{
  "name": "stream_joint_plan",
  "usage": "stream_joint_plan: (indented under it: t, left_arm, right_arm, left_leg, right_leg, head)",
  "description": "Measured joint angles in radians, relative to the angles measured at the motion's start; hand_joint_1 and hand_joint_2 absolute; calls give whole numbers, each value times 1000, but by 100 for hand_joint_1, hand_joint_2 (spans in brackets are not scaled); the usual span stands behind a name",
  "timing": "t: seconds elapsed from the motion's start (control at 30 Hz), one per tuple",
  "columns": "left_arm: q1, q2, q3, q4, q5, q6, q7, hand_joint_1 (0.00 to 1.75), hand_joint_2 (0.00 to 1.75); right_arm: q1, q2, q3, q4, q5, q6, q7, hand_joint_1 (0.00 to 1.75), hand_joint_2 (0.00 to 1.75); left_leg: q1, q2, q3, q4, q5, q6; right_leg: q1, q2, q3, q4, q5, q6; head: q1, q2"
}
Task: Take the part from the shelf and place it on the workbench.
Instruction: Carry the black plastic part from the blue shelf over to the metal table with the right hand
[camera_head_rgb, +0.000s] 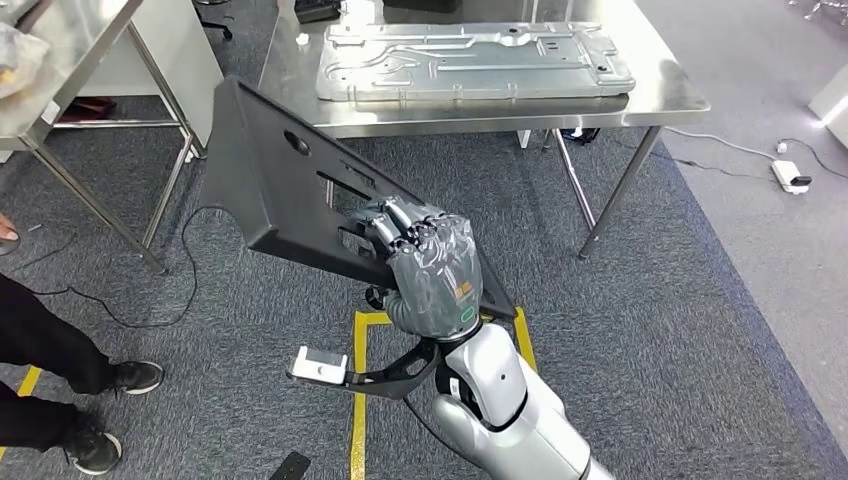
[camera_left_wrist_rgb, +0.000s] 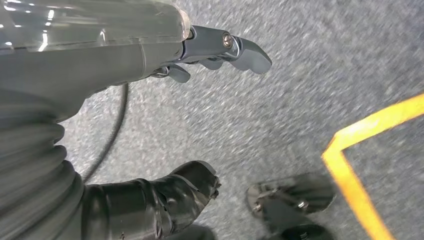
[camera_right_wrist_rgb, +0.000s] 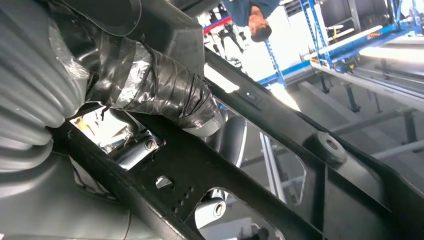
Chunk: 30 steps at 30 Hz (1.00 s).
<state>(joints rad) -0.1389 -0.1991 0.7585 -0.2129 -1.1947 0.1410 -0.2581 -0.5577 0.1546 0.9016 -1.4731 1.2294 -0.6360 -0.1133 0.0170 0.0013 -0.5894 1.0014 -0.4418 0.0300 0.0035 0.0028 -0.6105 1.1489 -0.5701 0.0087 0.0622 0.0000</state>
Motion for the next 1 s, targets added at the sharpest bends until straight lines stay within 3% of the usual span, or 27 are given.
stream_joint_plan:
  t: [0.07, 0.1, 0.13, 0.2, 0.27, 0.33, 0.43, 0.5, 0.57, 0.6, 0.63, 0.67, 0.73, 0.77, 0.87, 0.93, 1.0]
  left_arm:
    - [-4, 0, 0, 0, -1, -5, -2, 0, 175]
    - [-4, 0, 0, 0, -1, -7, -3, 0, 175]
    - [-4, -1, 0, 0, -2, -9, -4, 0, 175]
    - [-4, -4, 0, 0, -3, -12, -6, 0, 175]
    - [-7, -7, 0, 0, -5, -15, -9, 0, 175]
    - [-11, -8, -1, 0, -7, -17, -11, 0, 175]
    - [-15, -8, -2, 0, -10, -21, -11, 0, 175]
    - [-17, -8, -3, 0, -10, -22, -11, 0, 175]
    - [-17, -8, -3, 0, -11, -24, -11, 0, 175]
    - [-16, -8, -3, 0, -12, -25, -11, 0, 175]
    - [-15, -8, -3, 0, -13, -26, -11, 0, 175]
    - [-14, -8, -4, 0, -15, -27, -12, 0, 175]
    - [-15, -8, -6, 0, -19, -33, -16, 0, 175]
    - [-17, -8, -7, 0, -20, -36, -17, 0, 175]
    - [-23, -10, -16, 0, -22, -44, -20, 0, 175]
    - [-23, -13, -21, 0, -24, -46, -20, 0, 175]
    - [-26, -18, -24, 0, -27, -48, -19, 0, 175]
  right_arm:
    - [1, -1, 0, 3, 4, 0, 1, 175, 175]
    - [3, -1, 0, 5, 6, 1, 2, 175, 175]
    - [4, -2, 0, 6, 8, 1, 3, 175, 175]
    - [3, -2, 1, 6, 13, 3, 5, 175, 175]
    - [1, -1, 1, 7, 18, 7, 8, 175, 175]
    - [0, -1, 1, 8, 19, 13, 12, 175, 175]
    - [-2, 1, 1, 9, 19, 18, 18, 175, 175]
    - [-5, 4, 1, 10, 20, 19, 18, 175, 175]
    - [-7, 5, 1, 12, 22, 20, 18, 175, 175]
    - [-7, 6, 1, 14, 22, 20, 18, 175, 175]
    - [-6, 6, 1, 15, 23, 21, 18, 175, 175]
    - [-6, 6, 1, 16, 26, 22, 19, 175, 175]
    - [-7, 6, 1, 17, 34, 26, 23, 175, 175]
    - [-7, 7, 1, 17, 38, 29, 27, 175, 175]
    - [-7, 7, 1, 17, 49, 35, 37, 175, 175]
    - [-8, 7, 1, 16, 55, 35, 42, 175, 175]
    - [-11, 7, 0, 14, 66, 37, 50, 175, 175]
  left_leg:
    - [1, 0, 9, 1, -10, 2]
    - [1, 0, 15, 2, -17, 2]
    - [2, -1, 23, 4, -24, 0]
    - [5, -2, 42, 8, -42, -8]
    - [4, -4, 55, 12, -58, -21]
    - [3, -4, 59, 10, -66, -35]
    - [6, -2, 64, 20, -81, -50]
    - [7, -2, 18, 110, -119, -55]
    - [7, -2, -69, 251, -161, -57]
    - [6, -2, -106, 297, -162, -57]
    - [6, -2, -125, 305, -141, -54]
    - [4, -2, -125, 274, -101, -49]
    - [-3, -3, -83, 144, -10, -32]
    - [-7, -3, -60, 86, 15, -25]
    - [-15, -2, -35, 28, 15, -15]
    - [-9, -2, -24, 14, 14, -10]
    - [-2, -1, -7, 1, 11, -2]
  right_leg:
    - [-7, 0, -84, 130, -37, 7]
    - [-11, 0, -112, 161, -32, 10]
    - [-15, -1, -122, 154, -6, 13]
    - [-20, -2, -88, 38, 85, 15]
    - [-17, -4, -41, -72, 136, 12]
    - [-11, -2, -25, -98, 129, 2]
    - [-13, 2, -10, -111, 121, -20]
    - [-15, 1, 4, -117, 114, -33]
    - [-11, 0, 13, -118, 105, -41]
    - [-8, 2, 19, -118, 100, -44]
    - [-5, 4, 27, -118, 94, -45]
    - [-3, 6, 37, -118, 87, -45]
    - [3, 9, 58, -118, 72, -43]
    - [5, 10, 64, -118, 66, -40]
    - [5, 10, 69, -122, 54, -25]
    - [4, 6, 68, -114, 44, -14]
    - [2, 3, 29, -38, 10, -4]
  head:
    - [0, 0]
    - [1, 0]
    - [1, 0]
    - [1, 0]
    - [1, 0]
    - [0, 0]
    - [-2, 0]
    - [-3, 0]
    - [-4, 0]
    - [-4, 0]
    - [-4, 0]
    - [-4, 0]
    - [-4, 0]
    - [-4, 0]
    - [-3, 0]
    - [-3, 0]
    - [-2, 0]
